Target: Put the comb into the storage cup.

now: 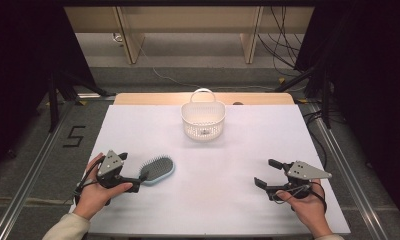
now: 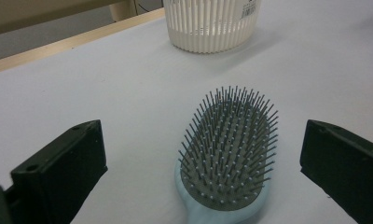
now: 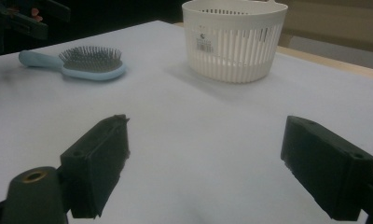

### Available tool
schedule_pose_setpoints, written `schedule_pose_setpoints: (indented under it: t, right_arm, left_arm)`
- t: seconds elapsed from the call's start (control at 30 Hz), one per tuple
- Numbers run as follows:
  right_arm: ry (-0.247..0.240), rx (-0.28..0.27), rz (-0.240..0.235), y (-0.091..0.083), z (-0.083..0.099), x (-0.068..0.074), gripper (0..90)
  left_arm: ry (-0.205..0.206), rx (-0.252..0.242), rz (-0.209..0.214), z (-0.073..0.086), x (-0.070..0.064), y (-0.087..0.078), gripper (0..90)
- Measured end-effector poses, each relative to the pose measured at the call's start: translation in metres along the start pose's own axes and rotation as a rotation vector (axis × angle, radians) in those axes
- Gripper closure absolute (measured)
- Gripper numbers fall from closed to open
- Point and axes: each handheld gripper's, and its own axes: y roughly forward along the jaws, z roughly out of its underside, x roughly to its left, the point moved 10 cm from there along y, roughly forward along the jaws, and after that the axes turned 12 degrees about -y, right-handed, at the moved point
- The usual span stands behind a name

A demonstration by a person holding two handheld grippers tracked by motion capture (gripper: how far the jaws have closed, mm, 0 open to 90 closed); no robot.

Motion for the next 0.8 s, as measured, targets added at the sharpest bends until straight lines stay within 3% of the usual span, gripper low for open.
schedule_pose_setpoints:
  t: [0.23, 0.33, 0.37, 0.47, 0.5, 0.53, 0.6, 0.63, 0.7, 0.8]
  right_arm:
    - [0.0, 0.001, 0.002, -0.001, 0.0, 0.0, 15.8]
    - [0.0, 0.002, 0.002, -0.001, 0.0, 0.0, 15.8]
    - [0.0, 0.002, 0.002, -0.001, 0.0, 0.0, 15.8]
    - [0.0, 0.003, 0.002, -0.001, 0.0, 0.0, 15.8]
    - [0.0, 0.003, 0.002, -0.001, 0.0, 0.0, 15.8]
    - [-0.001, 0.004, 0.003, -0.001, 0.0, 0.0, 15.8]
    - [0.0, 0.003, 0.002, 0.0, 0.0, 0.0, 15.8]
    - [0.0, 0.003, 0.002, 0.0, 0.0, 0.0, 15.8]
    - [0.001, 0.005, 0.001, 0.0, 0.001, 0.0, 15.8]
    - [0.001, 0.006, 0.001, 0.0, 0.001, 0.0, 15.8]
  left_arm:
    - [-0.005, -0.004, 0.002, -0.002, 0.0, -0.001, 0.0]
    - [-0.027, -0.038, -0.032, -0.012, 0.01, -0.007, 5.8]
    - [-0.028, -0.05, -0.065, -0.015, 0.016, -0.01, 12.3]
    - [-0.042, -0.072, -0.15, -0.021, 0.033, -0.019, 44.3]
    - [-0.042, -0.072, -0.15, -0.021, 0.033, -0.019, 54.6]
    - [-0.021, -0.066, -0.187, -0.022, 0.039, -0.022, 63.6]
    - [0.011, -0.009, -0.264, -0.018, 0.051, -0.027, 76.5]
    - [-0.007, 0.019, -0.282, -0.015, 0.055, -0.028, 76.5]
    - [-0.022, 0.091, -0.306, -0.006, 0.061, -0.028, 86.1]
    - [-0.053, 0.212, -0.305, 0.012, 0.066, -0.025, 90.0]
